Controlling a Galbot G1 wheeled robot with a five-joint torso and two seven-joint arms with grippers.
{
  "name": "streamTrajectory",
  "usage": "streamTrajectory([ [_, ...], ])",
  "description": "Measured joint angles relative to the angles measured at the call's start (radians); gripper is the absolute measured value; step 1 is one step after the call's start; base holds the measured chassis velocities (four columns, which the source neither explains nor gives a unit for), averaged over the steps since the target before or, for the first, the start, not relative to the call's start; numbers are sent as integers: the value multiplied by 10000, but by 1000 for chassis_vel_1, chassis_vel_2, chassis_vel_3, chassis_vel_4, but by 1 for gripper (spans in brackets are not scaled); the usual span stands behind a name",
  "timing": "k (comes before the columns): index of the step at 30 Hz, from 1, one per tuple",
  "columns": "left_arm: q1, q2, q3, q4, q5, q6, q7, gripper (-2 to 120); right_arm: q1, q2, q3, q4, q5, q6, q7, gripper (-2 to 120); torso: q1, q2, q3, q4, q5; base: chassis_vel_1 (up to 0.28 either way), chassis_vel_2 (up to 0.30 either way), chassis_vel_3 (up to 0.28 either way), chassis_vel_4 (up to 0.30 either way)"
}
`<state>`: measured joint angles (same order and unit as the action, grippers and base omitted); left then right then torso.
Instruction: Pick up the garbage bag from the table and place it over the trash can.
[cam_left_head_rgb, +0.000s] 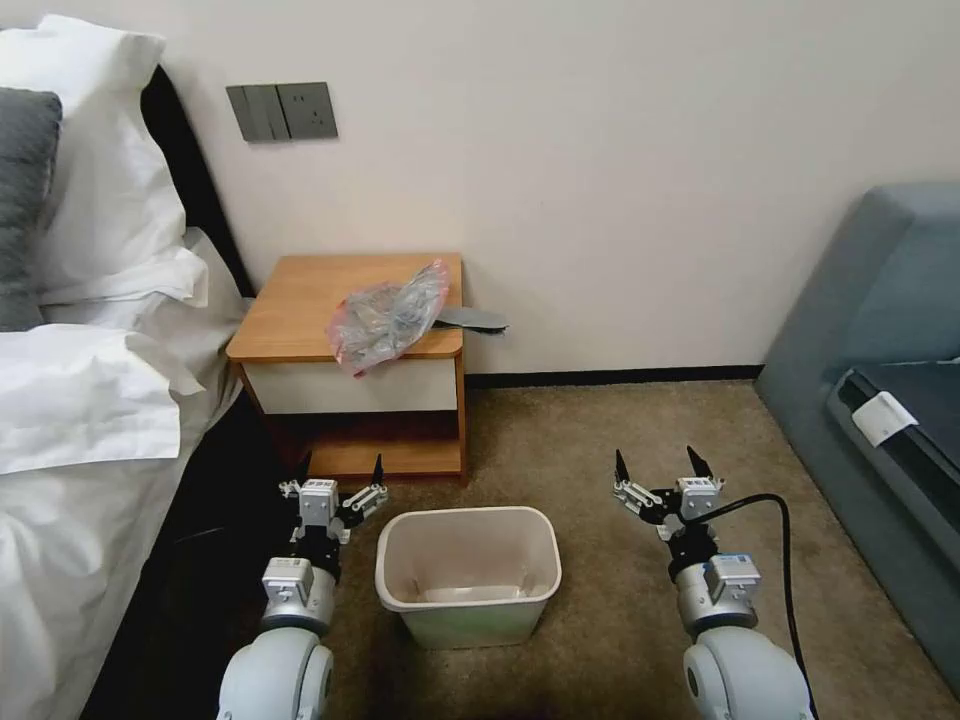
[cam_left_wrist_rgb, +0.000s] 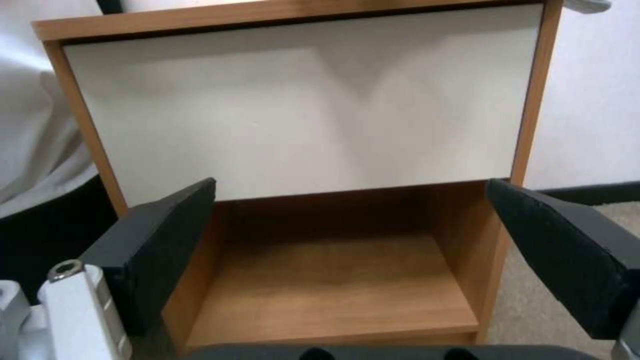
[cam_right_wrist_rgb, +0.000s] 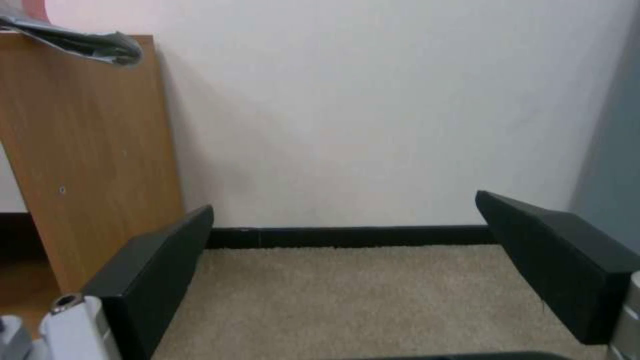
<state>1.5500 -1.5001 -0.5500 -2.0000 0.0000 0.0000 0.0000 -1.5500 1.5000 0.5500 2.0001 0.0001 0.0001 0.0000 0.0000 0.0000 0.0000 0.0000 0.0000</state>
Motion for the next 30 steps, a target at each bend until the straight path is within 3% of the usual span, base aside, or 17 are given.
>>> streamTrajectory([
  [7,28,0,-4,-43,0,0,-3,100,-313,76,-97,428,-70,18,43,100,0,0,0,1,0,0,0,0,0],
  [10,325,-49,-52,-483,0,34,-51,100,-862,230,-292,1182,-225,85,137,100,0,0,0,0,0,0,0,0,0],
  [15,1268,-219,-212,-1867,8,199,-219,100,-1760,446,-552,2382,-444,203,279,100,0,0,-1,0,-7,0,0,0,0],
  [18,1521,-250,-254,-2193,10,224,-249,100,-1932,479,-614,2586,-471,207,298,100,-1,0,-2,2,13,0,0,0,0],
  [19,1615,-257,-250,-2306,6,233,-255,100,-2110,511,-649,2801,-501,225,338,100,0,1,0,0,-14,0,0,0,0],
  [23,1788,-278,-280,-2561,5,253,-278,100,-2286,553,-703,3021,-539,229,368,100,0,0,0,-2,5,0,0,0,0],
  [26,2596,-430,-412,-3802,-2,399,-418,100,-3184,846,-1142,4277,-793,374,577,100,0,0,-1,0,-1,0,0,0,0],
  [29,2852,-479,-457,-4213,-6,446,-463,100,-3515,948,-1307,4740,-892,440,660,100,0,0,-1,0,-2,0,0,0,0],
  [30,3159,-535,-504,-4680,-10,502,-515,100,-3772,1043,-1430,5013,-923,484,741,100,0,1,-1,-2,-3,0,0,0,0],
])
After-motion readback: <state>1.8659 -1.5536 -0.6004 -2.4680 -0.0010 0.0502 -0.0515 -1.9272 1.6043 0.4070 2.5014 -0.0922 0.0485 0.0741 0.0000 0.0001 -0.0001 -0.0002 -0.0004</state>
